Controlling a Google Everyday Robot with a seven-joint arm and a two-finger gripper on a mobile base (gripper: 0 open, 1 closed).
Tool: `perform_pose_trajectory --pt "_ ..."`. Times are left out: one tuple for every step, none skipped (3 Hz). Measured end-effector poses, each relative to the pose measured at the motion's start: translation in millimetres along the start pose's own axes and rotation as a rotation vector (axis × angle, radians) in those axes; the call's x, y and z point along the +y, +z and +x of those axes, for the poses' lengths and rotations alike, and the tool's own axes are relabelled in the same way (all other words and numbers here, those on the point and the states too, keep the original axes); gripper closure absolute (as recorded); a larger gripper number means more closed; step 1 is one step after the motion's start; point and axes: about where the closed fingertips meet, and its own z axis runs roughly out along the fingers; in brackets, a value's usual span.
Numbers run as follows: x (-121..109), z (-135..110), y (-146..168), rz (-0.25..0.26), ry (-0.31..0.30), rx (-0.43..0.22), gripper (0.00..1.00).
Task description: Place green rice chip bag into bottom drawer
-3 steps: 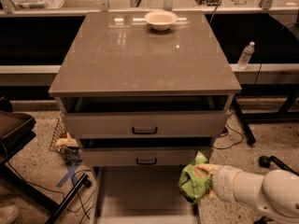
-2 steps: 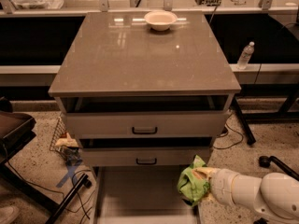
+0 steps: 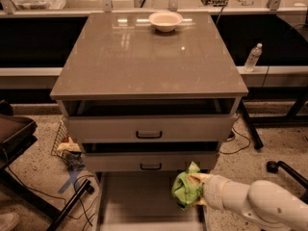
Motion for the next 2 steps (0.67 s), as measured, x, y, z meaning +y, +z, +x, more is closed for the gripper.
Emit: perform_pose_trajectory --pt "26 18 66 -0.017 0.082 -0.053 1.0" --pt "59 43 136 -0.06 0.171 -0.078 1.0"
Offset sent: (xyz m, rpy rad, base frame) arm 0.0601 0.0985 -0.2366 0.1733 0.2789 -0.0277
